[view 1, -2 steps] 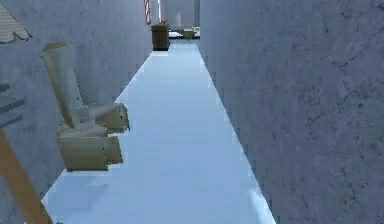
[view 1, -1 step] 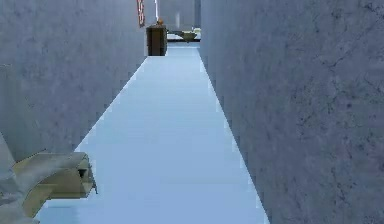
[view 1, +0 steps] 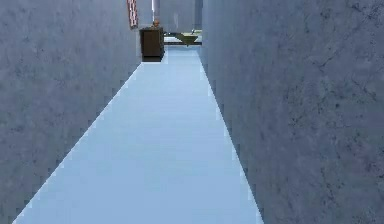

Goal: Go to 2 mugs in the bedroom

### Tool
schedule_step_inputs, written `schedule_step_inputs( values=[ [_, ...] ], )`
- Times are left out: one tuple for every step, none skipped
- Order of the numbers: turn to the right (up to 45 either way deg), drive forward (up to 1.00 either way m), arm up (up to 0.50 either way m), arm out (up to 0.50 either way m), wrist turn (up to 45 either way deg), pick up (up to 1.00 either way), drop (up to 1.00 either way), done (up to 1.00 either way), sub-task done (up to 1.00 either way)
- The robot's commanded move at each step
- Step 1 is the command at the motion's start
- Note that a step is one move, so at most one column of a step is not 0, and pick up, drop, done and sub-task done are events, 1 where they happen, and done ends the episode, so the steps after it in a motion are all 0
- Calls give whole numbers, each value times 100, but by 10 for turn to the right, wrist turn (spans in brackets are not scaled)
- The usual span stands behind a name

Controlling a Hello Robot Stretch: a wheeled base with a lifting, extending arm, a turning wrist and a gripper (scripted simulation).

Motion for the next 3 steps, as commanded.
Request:
schedule_step_inputs(
  values=[
    [0, 100, 0, 0, 0, 0, 0, 0, 0],
    [0, 100, 0, 0, 0, 0, 0, 0, 0],
    [0, 100, 0, 0, 0, 0, 0, 0, 0]
  ],
)
